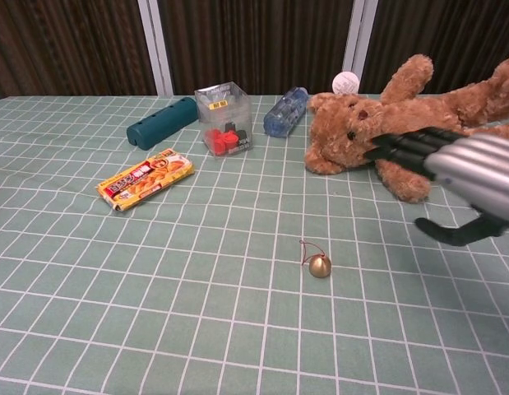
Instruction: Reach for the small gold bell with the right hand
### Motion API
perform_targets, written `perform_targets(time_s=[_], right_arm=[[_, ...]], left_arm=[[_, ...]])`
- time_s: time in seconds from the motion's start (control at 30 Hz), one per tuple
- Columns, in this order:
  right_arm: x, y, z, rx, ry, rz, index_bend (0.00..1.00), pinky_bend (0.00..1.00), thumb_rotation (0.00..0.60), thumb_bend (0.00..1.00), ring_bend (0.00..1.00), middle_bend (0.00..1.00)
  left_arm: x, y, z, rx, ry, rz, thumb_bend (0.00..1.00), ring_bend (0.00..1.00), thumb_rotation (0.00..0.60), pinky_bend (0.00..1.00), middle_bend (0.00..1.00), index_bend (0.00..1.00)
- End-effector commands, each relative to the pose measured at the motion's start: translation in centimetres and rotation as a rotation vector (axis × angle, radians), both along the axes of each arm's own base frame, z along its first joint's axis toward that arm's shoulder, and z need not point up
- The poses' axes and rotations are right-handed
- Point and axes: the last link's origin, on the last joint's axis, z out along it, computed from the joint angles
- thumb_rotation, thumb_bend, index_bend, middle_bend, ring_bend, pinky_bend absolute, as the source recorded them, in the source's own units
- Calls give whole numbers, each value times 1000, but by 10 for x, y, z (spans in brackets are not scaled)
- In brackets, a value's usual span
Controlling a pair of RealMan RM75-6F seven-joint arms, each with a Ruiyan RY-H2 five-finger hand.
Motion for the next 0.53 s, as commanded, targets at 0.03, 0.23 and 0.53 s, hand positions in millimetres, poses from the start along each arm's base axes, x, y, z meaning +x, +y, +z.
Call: perform_targets(time_s=[0.03, 0.23, 0.53], right_arm=[[-55, 51, 63, -170, -18, -171, 0, 0, 600, 455, 0, 0], [-102, 77, 105, -295, -91, -332, 0, 0, 600, 429, 0, 0], [-98, 84, 116, -309, -131, -293, 0, 0, 600, 428, 0, 0]], left_arm=[[1, -1, -3, 0, 7, -13, 413, 0, 600, 28, 0, 0], [5, -2, -9, 12, 27, -49, 413, 0, 600, 27, 0, 0], [8, -4, -14, 1, 44, -53, 413, 0, 600, 27, 0, 0]])
